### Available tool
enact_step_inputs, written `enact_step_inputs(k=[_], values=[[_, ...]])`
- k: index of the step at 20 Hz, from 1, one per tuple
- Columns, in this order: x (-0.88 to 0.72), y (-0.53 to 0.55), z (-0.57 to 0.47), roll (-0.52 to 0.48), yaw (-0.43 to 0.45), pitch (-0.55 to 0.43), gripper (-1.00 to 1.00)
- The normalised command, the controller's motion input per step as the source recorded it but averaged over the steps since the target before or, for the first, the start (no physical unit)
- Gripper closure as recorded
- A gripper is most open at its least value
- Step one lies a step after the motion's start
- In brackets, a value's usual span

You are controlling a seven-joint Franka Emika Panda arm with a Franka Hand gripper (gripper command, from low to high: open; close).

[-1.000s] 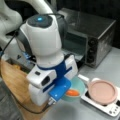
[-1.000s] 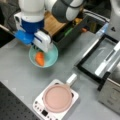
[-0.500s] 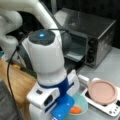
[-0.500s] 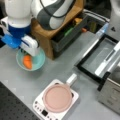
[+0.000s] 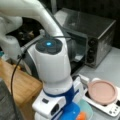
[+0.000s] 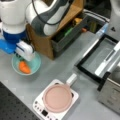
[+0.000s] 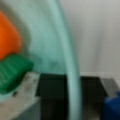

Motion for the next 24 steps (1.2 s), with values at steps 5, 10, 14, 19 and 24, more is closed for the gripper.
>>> enact_step_inputs(k=[5,10,14,19,24], values=[[0.24,0.01,-0.15,-0.016,0.131,0.091,1.0],[0.2,-0.07,-0.19,0.021,0.153,0.077,1.0],[0.16,-0.1,-0.07,0.04,0.121,0.043,1.0],[0.1,-0.11,-0.02,0.044,0.104,0.015,1.0],[0.06,-0.08,-0.08,0.092,0.065,-0.005,1.0]])
